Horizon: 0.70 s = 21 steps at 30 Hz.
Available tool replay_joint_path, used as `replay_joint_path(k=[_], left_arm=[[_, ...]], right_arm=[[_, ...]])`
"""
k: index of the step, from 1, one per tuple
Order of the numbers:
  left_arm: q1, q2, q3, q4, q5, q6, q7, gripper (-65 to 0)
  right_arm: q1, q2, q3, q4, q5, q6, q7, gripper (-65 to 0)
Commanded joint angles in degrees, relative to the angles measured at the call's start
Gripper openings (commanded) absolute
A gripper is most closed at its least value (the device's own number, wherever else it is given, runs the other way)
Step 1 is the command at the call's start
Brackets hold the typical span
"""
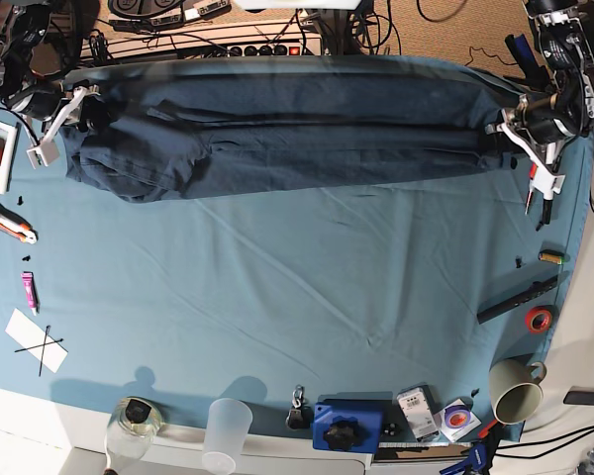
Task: Fold the T-shirt properly
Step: 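Regrip the strip end with the left gripper, then carry the strip end with the left gripper toward the right gripper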
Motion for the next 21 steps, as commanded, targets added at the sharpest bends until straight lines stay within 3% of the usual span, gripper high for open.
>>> replay_joint_path(k=[1, 8, 13, 17, 21], left_arm=[[1.0, -0.5, 0.5, 1.2, 2.1, 0.6, 4.3, -65.0], [2.3, -0.2, 0.4, 16.2, 0.9, 0.4, 1.9, -65.0], [5.2, 0.0, 0.5, 27.3, 0.7, -2.4, -0.8, -65.0], [8.2, 2.9, 2.0, 32.4, -0.5, -2.5, -1.7, -65.0], [8.5, 6.7, 8.4, 33.3, -1.0, -4.6, -3.0, -65.0]], right_arm=[[0.2, 1.4, 0.7, 0.9, 0.8, 0.1, 1.2, -47.8], [0.2, 1.4, 0.7, 0.9, 0.4, 0.1, 3.5, -47.8], [0.2, 1.4, 0.7, 0.9, 0.2, 0.1, 3.9, -47.8], [0.2, 1.4, 0.7, 0.9, 0.0, 0.1, 4.3, -47.8], [0.3, 1.4, 0.7, 0.9, 0.0, 0.1, 4.6, -47.8]])
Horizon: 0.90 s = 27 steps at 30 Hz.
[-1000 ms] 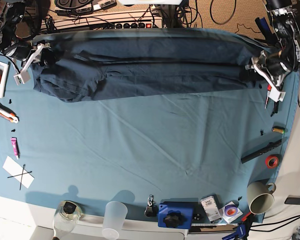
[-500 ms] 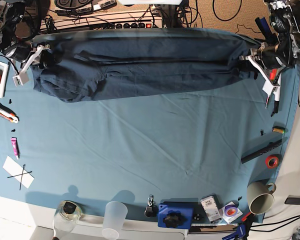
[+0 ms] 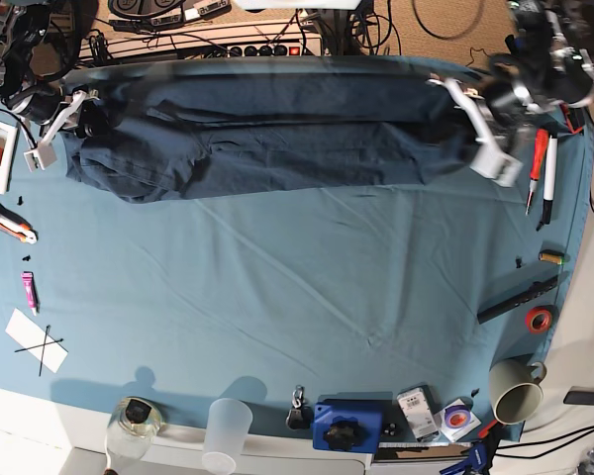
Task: Fold the T-shirt properly
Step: 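Carry the strip end with the left gripper toward the right gripper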
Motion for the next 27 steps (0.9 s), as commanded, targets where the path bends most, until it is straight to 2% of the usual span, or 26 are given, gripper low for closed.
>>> replay_joint_path(k=[1, 6, 10, 13, 16, 18, 22, 25, 27], left_arm=[[-0.8, 0.4, 1.5, 1.1, -0.8, -0.2, -2.2, -65.0], [-3.6, 4.8, 9.3, 1.0, 5.9, -0.2, -5.2, -65.0], [-4.8, 8.2, 16.3, -0.4, 9.9, 1.4, -6.8, -65.0], [-6.6, 10.3, 22.6, -1.6, 15.4, 1.4, -8.2, -65.0], [-8.6, 11.8, 29.0, -3.0, 22.5, 5.1, -9.4, -65.0], [-9.7, 12.8, 33.1, -5.1, 25.9, 5.7, -10.3, -65.0], [-12.8, 15.2, 39.5, -10.7, 30.0, 6.1, -11.1, -65.0], [-14.8, 16.7, 42.7, -14.0, 32.1, 8.8, -9.4, -65.0], [-15.6, 17.6, 43.7, -15.3, 33.2, 8.9, -10.1, -65.0]], right_arm=[[0.3, 1.4, 0.7, 0.9, 0.9, 0.1, 1.1, -47.8], [0.5, 1.4, 0.7, 0.9, 0.9, 0.1, 1.0, -47.8], [0.5, 1.4, 0.7, 0.9, 0.9, 0.1, 1.1, -47.8], [0.5, 1.4, 0.7, 0.9, 0.9, 0.1, 1.1, -47.8], [0.5, 1.4, 0.7, 0.9, 0.9, 0.1, 1.1, -47.8], [0.5, 1.4, 0.7, 0.9, 0.9, 0.1, 1.1, -47.8], [0.5, 1.4, 0.7, 0.9, 0.9, 0.1, 1.1, -47.8], [0.5, 1.4, 0.7, 0.9, 0.9, 0.1, 1.1, -47.8], [0.5, 1.4, 0.7, 0.9, 0.9, 0.1, 1.1, -47.8]])
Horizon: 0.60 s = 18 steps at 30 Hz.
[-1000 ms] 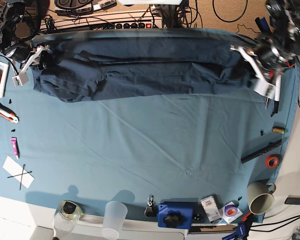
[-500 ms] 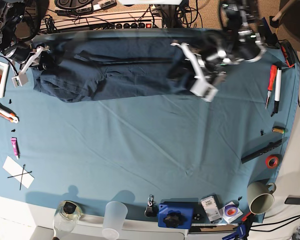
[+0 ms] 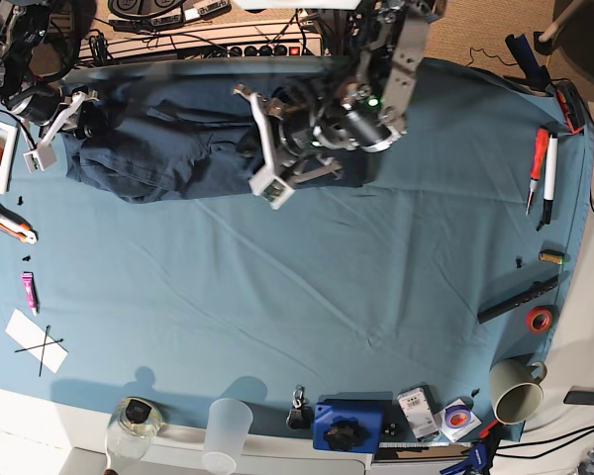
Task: Fold the T-shirt properly
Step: 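Carry the strip end with the left gripper toward the right gripper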
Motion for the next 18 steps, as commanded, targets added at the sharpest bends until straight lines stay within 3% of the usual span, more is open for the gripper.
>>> replay_joint_path(k=[1, 14, 16, 17, 18], left_arm=[[-0.9, 1.3, 0.4, 0.5, -0.1, 0.1, -2.3, -65.0], [-1.6, 2.8, 0.5, -2.6, 0.7, 0.8, -7.1, -65.0], [-1.6, 2.8, 0.5, -2.6, 0.7, -0.7, -7.8, -65.0], [-1.6, 2.8, 0.5, -2.6, 0.5, -2.8, -8.2, -61.4], [-1.6, 2.8, 0.5, -2.6, -0.5, -4.8, -8.2, -52.6]], right_arm=[[0.3, 1.4, 0.7, 0.9, 1.0, 0.1, 1.1, -47.8], [0.3, 1.4, 0.7, 0.9, 1.0, 0.1, 1.4, -47.8], [0.3, 1.4, 0.7, 0.9, 1.0, 0.1, 1.4, -47.8], [0.3, 1.4, 0.7, 0.9, 1.0, 0.1, 1.5, -47.8], [0.3, 1.4, 0.7, 0.9, 1.0, 0.1, 1.5, -47.8]])
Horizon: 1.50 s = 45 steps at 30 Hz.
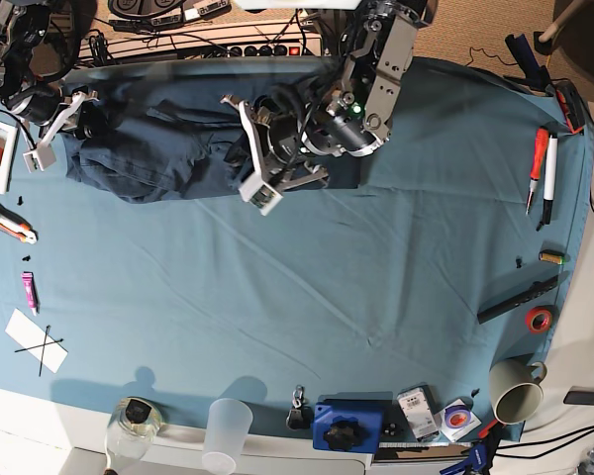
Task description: Fold the T-shirt properly
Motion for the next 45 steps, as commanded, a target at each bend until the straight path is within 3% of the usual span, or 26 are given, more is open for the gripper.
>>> replay_joint_path(k=[1, 3, 6, 9, 15, 18, 27, 36, 40, 45], left_arm=[[-0.4, 1.4, 0.3, 1.0, -3.0, -0.9, -1.4, -43.7], [-0.5, 1.4, 0.3, 1.0, -6.7, -0.9, -1.4, -31.6], [-0.5, 1.4, 0.3, 1.9, -12.0, -1.8, 0.3, -30.8], [-0.5, 1.4, 0.3, 5.9, -12.4, -2.0, 2.4, -34.8], [1.0, 1.4, 0.3, 9.6, -3.0, 3.3, 5.9, -56.4], [1.2, 1.4, 0.3, 9.8, -0.6, 4.6, 10.5, -61.7], [5.0, 1.3, 0.3, 17.1, 5.8, 4.6, 11.1, -61.8], [9.5, -1.2, 0.3, 19.9, 5.7, 4.5, 10.1, -61.8], [9.6, -1.2, 0.3, 19.9, 5.7, 4.5, 10.0, -61.8], [9.6, -1.2, 0.3, 19.9, 5.8, 4.5, 9.9, -61.8]], right_arm=[[0.3, 1.4, 0.7, 0.9, 1.0, 0.1, 1.2, -47.8], [0.3, 1.4, 0.7, 0.9, 1.0, 0.1, 1.3, -47.8], [0.3, 1.4, 0.7, 0.9, 1.0, 0.1, 1.4, -47.8], [0.3, 1.4, 0.7, 0.9, 0.9, 0.1, 1.4, -47.8], [0.3, 1.4, 0.7, 0.9, 0.9, 0.1, 1.3, -47.8], [0.6, 1.4, 1.9, 0.9, 1.0, 0.1, 1.1, -47.8], [4.3, 1.7, 15.0, 0.9, 6.6, 0.1, 0.8, -47.8], [4.2, 2.8, 15.6, 0.9, 5.1, 0.1, -1.0, -47.1], [3.9, 2.8, 15.6, 0.9, 2.3, 0.1, -3.3, -32.3], [3.8, 2.6, 15.6, 0.8, 0.9, 0.1, -3.0, -30.9]])
